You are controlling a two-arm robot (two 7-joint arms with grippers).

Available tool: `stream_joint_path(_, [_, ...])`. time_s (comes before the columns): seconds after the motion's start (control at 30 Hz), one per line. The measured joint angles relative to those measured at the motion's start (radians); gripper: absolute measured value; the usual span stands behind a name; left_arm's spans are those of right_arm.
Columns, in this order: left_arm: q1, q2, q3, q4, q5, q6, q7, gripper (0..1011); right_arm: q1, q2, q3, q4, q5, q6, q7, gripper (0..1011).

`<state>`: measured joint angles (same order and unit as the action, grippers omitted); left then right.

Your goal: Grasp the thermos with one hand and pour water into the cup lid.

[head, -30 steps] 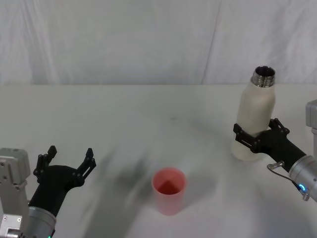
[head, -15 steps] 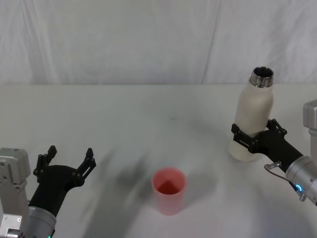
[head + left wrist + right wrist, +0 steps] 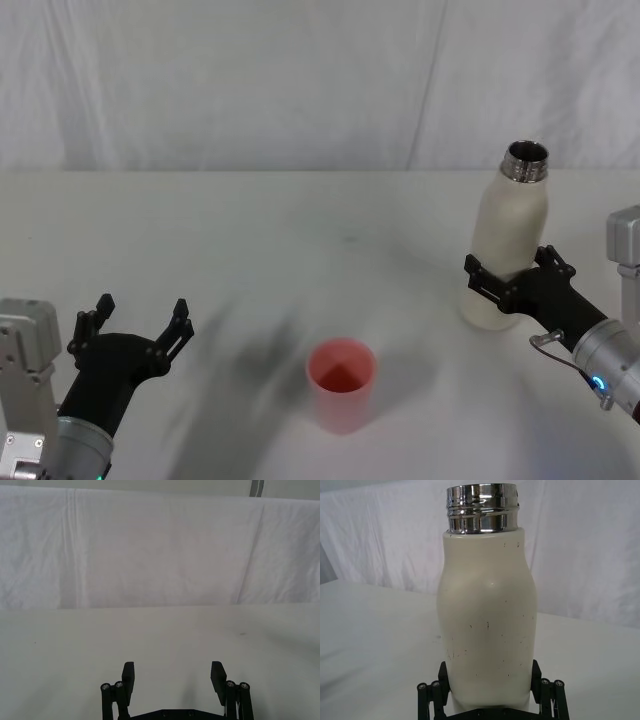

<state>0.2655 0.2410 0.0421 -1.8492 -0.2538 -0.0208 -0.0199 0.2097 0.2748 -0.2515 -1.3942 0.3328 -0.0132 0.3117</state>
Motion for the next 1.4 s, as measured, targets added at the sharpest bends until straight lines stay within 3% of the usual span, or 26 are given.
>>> stream_joint_path(1.13, [0.000,0.000,0.000,0.000,0.000,0.000,0.000,1001,0.005,-0.003,-0.001,0.013,-0.004,0.001,0.004,951])
stream_joint_path(1.23, [0.000,0.000,0.000,0.000,0.000,0.000,0.000,1001,0.005,-0.003,-0.001,0.012,-0.003,0.001,0.004,1001])
stream_joint_path(1.4, [0.000,0.000,0.000,0.000,0.000,0.000,0.000,1001,0.005,-0.003,-0.001,0.012,-0.003,0.001,0.004,1001])
